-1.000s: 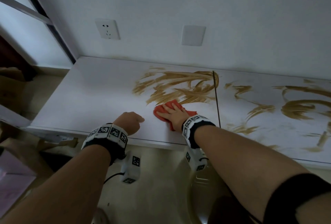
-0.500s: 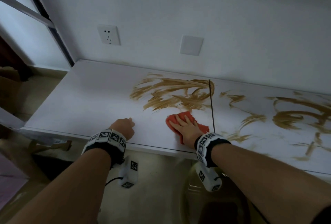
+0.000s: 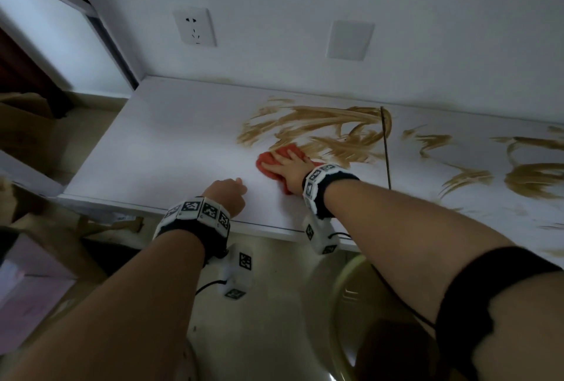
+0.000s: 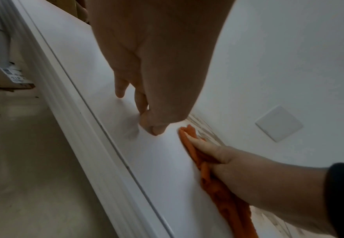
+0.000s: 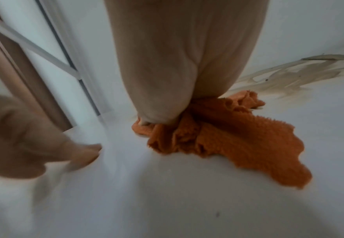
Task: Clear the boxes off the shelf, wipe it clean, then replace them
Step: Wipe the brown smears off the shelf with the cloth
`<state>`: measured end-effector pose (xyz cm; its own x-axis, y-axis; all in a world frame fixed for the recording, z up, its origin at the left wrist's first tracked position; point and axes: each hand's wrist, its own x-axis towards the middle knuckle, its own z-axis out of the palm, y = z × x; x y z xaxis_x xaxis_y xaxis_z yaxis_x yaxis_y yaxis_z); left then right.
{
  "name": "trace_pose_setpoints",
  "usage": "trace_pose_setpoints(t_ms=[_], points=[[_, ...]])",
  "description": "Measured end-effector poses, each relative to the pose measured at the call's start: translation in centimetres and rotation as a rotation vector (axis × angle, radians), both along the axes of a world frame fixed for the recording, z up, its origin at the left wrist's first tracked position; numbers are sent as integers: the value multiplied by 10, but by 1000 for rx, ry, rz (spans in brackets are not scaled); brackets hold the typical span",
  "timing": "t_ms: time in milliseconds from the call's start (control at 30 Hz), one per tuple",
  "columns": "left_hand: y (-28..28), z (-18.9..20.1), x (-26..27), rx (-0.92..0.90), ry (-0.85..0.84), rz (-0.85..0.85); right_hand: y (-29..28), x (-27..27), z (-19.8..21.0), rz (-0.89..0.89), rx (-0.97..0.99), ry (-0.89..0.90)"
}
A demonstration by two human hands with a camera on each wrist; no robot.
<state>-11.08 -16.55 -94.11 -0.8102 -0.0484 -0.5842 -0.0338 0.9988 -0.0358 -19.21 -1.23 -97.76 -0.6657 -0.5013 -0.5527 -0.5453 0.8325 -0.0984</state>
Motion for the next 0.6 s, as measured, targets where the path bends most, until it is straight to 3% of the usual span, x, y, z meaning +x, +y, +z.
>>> trace_pose_setpoints(t_ms=[233,367,600], points=[[-2,2,-4,-18,-22,-36,67,9,3,-281,-44,24],[-2,-3,-6,5,-24,-8,70,39,7,-222,-56,54],[6,-15,-11,-1,10,65,20,46,3,-23,-72,-18]])
